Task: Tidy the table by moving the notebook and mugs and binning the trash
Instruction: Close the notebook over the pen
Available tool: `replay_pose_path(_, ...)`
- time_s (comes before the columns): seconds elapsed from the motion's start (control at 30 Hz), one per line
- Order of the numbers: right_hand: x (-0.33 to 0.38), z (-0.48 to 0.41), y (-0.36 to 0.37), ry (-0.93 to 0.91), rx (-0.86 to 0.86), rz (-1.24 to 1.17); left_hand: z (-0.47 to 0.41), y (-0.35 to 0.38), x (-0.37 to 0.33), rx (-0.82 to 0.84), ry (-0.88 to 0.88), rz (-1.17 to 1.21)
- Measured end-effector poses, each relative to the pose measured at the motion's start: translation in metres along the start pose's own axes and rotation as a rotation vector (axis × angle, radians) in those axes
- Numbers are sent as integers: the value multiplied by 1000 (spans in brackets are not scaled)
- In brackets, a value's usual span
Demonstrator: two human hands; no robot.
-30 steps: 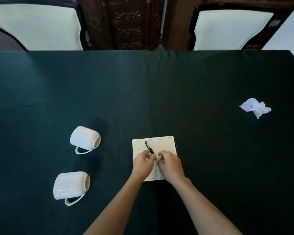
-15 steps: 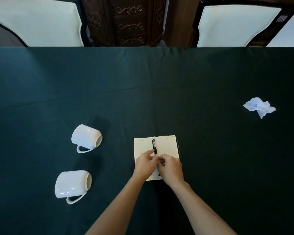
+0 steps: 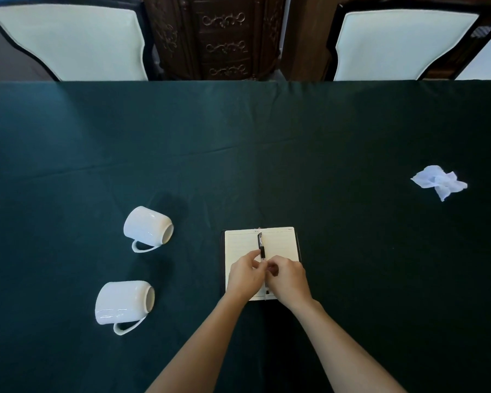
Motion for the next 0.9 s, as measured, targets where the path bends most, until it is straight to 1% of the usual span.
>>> replay_pose_path(0.13, -2, -4, 2, -5, 16, 0, 0, -2, 4, -6, -20, 6)
replay_pose_path(0.2, -5, -7, 2, 9, 19, -5, 3, -8, 7, -46, -36, -17)
replay_pose_path(0.37, -23, -15, -21, 82, -52, -47, 16, -57, 28, -308, -128, -6)
replay_pose_path(0.5, -49, -18, -54, 171, -190, -100, 34, -89, 67, -423, -252, 53)
replay_pose_path(0.6, -64, -17, -62, 223, -216, -121, 42, -88, 86, -396, -296, 163)
replay_pose_path(0.77, -73, -16, -53, 243, -163, -156, 38, -78, 85, -333, -302, 219)
replay_pose_path(0.9, -76, -17, -51, 261, -124, -211, 41, -73, 86, -313, -333, 380)
Point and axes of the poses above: each hand's wrist, its own z-axis away from the middle knuckle, its own y-axis out of the palm, x = y × z, the point moved 10 cm from there along -z, towards the middle knuckle, and after that the axes turned 7 degrees about y, right-handed, at the moved point
